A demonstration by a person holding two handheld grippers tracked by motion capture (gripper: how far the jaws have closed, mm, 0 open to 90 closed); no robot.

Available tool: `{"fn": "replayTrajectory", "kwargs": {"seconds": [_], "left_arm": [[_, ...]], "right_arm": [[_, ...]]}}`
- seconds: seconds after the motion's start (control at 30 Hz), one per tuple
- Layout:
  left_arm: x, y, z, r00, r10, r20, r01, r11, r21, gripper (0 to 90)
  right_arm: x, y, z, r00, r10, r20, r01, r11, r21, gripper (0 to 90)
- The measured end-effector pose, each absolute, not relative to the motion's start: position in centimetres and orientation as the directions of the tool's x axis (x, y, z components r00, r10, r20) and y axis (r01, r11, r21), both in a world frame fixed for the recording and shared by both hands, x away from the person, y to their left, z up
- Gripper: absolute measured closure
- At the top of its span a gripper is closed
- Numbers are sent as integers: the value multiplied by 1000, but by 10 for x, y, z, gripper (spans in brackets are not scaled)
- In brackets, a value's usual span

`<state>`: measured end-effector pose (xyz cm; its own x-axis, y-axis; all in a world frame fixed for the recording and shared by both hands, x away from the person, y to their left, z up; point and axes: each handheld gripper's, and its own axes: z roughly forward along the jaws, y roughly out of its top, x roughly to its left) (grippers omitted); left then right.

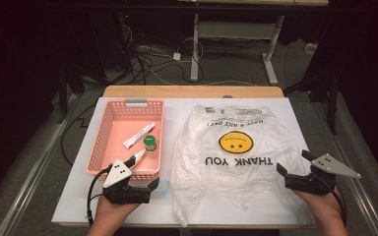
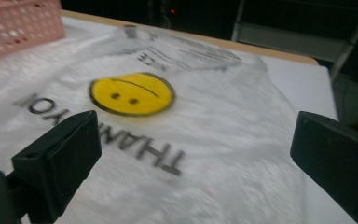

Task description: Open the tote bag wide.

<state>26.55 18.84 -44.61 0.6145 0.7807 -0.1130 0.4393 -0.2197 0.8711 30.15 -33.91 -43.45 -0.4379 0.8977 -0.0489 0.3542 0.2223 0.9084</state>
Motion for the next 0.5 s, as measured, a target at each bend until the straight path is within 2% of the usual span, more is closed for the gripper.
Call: {"fn": "replayTrajectory", "kwargs": {"seconds": [0.07, 0.1, 0.2, 0.27, 0.3, 0.47, 0.5], "left_arm": [[266, 189, -445, 613, 782, -116, 440, -215, 872, 0], [266, 190, -445, 611, 784, -113, 440, -217, 872, 0], [264, 191, -443, 591, 803, -71, 409, -223, 885, 0], [264, 192, -440, 596, 800, -72, 414, -229, 881, 0], [265, 192, -439, 599, 797, -83, 421, -225, 879, 0], [267, 191, -442, 616, 780, -105, 448, -237, 862, 0], [267, 190, -442, 620, 777, -105, 447, -240, 861, 0]], "right_arm": [[302, -345, -436, -424, 905, -44, 369, 217, 904, 42], [303, -356, -441, -404, 914, -22, 413, 204, 887, 68], [305, -370, -450, -332, 943, -34, 495, 205, 844, 212], [306, -374, -453, -315, 949, -30, 520, 199, 831, 218], [309, -382, -461, -301, 953, 26, 557, 154, 816, 269], [313, -386, -471, -283, 957, 67, 616, 128, 777, 319], [314, -387, -475, -278, 958, 73, 633, 126, 764, 353]]}}
